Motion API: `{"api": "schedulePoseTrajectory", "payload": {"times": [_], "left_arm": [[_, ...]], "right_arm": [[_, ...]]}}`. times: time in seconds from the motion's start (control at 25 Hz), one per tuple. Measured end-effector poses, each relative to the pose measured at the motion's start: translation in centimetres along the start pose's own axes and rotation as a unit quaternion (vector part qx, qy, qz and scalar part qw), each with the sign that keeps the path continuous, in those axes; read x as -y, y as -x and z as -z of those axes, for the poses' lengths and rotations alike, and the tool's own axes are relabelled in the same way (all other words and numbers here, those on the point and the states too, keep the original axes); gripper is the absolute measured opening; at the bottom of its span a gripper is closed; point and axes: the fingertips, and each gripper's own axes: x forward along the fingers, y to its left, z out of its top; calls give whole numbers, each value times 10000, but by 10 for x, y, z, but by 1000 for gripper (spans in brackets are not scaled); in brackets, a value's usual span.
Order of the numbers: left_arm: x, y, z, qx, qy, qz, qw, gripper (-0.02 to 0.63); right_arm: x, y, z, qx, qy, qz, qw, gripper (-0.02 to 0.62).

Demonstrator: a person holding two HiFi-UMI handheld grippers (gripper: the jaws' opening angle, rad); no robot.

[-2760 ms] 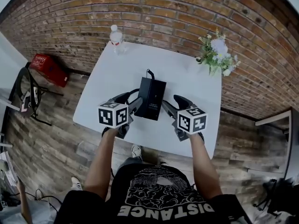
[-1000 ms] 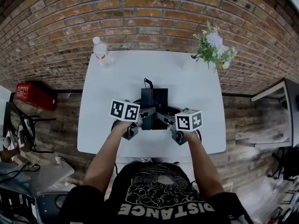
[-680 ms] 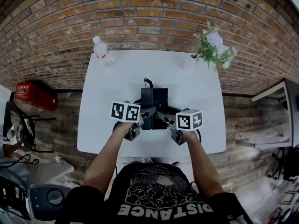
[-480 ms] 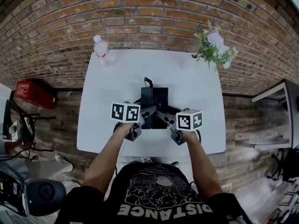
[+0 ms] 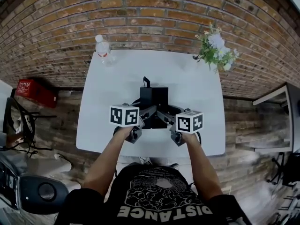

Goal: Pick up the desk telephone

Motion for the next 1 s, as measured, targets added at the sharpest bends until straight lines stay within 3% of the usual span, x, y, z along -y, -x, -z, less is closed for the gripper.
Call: {"api": "schedulePoseTrajectory", "payload": {"times": [0.52, 1.0], "left_arm": [[48, 23, -44, 643, -424, -106, 9970, 230], [134, 31, -83, 1172, -1058, 3, 9875, 230]], "right_arm": [[-29, 35, -49, 492, 586, -180, 9969, 225], [-51, 109, -99, 1159, 1164, -216, 9862, 225]]}}
